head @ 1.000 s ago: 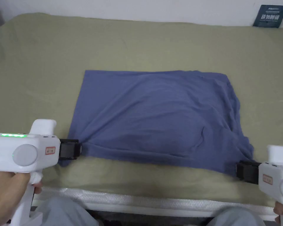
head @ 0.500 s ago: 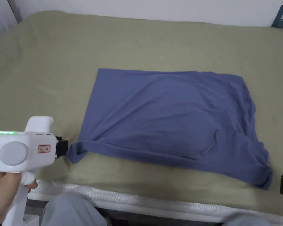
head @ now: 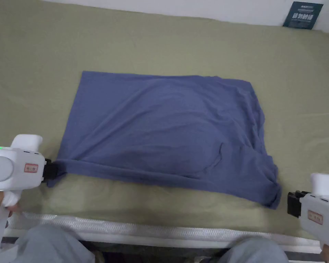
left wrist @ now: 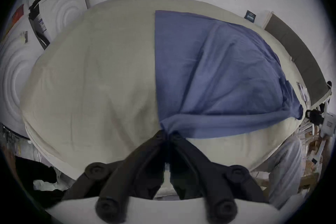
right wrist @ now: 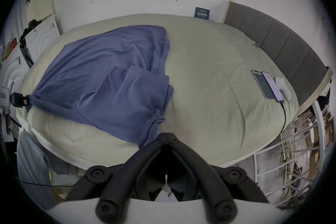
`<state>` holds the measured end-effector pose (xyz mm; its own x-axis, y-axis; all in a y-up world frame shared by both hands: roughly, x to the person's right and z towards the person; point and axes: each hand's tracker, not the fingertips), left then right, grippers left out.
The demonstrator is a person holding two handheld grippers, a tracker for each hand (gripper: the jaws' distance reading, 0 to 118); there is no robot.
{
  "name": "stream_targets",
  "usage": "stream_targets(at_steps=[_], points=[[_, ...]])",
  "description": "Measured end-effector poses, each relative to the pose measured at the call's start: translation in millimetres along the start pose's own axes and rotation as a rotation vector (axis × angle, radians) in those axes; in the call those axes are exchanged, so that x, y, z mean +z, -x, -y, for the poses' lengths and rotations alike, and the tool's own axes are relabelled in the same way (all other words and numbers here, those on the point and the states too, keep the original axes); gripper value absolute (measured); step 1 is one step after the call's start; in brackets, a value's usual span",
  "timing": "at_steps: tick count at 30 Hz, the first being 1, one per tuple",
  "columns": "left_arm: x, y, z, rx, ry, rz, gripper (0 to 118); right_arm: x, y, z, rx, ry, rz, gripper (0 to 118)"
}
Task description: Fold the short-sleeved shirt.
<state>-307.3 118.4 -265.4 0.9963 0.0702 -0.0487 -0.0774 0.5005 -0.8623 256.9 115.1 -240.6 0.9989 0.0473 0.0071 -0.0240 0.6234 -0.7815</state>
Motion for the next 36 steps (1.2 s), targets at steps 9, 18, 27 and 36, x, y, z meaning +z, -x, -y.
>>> stream_targets(at_steps=[9,18,27,36], points=[[10,0,-1,0.012,-0.015,0.014,4,-44,15,-3,0.043,0.074,-0.036,34],[22,2,-38,-0.041,-0.062,0.004,4,-26,12,-58,0.063,-0.023,-0.048,6],[-19,3,-133,-0.065,-0.093,-0.024,4,-80,32,-175,0.138,-0.047,0.006,6],[-95,-4,-197,-0.022,-0.072,-0.072,4,-168,47,-233,0.124,0.023,0.051,6]])
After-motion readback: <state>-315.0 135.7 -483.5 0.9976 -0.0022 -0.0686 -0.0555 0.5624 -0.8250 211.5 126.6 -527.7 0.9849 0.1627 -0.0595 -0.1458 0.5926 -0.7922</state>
